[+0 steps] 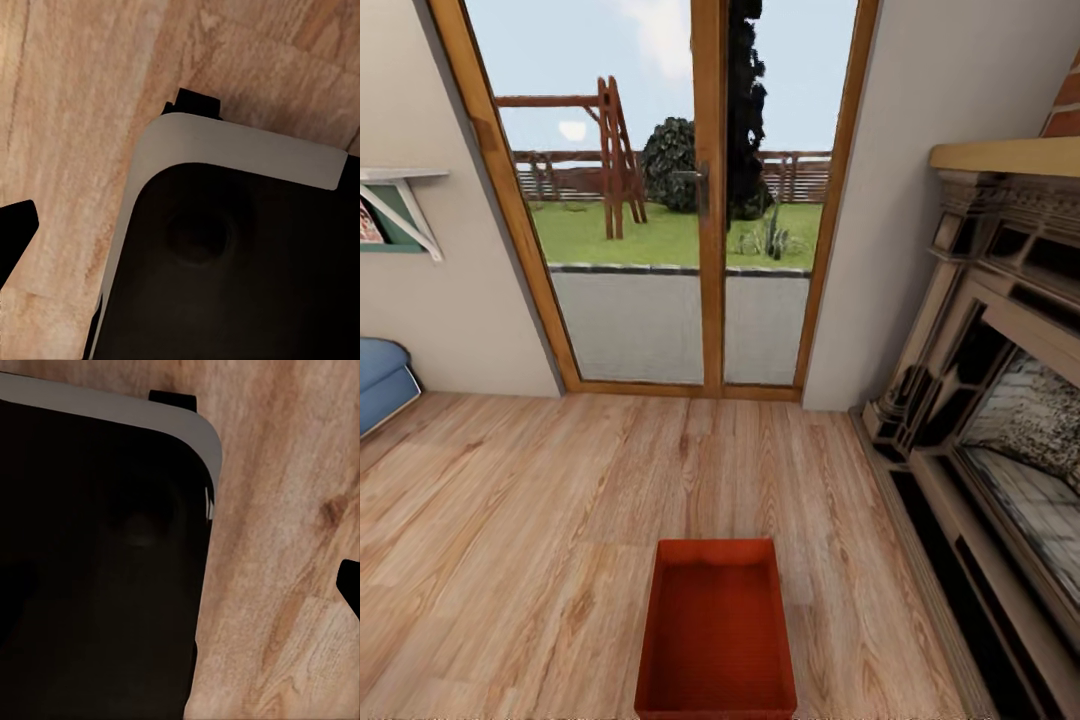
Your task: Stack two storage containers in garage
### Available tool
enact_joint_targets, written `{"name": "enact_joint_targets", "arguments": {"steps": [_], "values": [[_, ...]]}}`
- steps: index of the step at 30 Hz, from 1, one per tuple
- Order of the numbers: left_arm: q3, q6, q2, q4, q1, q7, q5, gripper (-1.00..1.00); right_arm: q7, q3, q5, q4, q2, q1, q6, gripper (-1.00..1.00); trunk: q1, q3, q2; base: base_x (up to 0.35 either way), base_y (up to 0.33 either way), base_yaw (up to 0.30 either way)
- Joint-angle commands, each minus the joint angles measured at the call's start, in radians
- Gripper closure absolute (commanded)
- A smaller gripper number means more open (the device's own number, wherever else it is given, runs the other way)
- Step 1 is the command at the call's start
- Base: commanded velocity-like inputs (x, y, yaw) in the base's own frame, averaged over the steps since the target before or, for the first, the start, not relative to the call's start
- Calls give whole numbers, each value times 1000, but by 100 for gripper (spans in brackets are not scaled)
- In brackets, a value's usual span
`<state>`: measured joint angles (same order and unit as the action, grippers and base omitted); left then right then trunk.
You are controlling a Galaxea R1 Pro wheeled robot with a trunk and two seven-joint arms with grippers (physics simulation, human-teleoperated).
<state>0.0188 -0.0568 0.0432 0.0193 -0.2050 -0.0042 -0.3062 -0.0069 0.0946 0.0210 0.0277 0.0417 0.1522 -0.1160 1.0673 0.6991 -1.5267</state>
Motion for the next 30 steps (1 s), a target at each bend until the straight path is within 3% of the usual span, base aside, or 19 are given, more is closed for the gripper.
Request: {"name": "enact_joint_targets", "arguments": {"steps": [1,30], "values": [[2,-3,0,-1,-1,0,-5,-100,-2,7,2,3,0,1,-5,-100,0,2,0,0,0,0],[3,-3,0,-1,-1,0,-5,-100,11,8,2,3,6,1,-5,-100,0,48,0,0,0,0]]}}
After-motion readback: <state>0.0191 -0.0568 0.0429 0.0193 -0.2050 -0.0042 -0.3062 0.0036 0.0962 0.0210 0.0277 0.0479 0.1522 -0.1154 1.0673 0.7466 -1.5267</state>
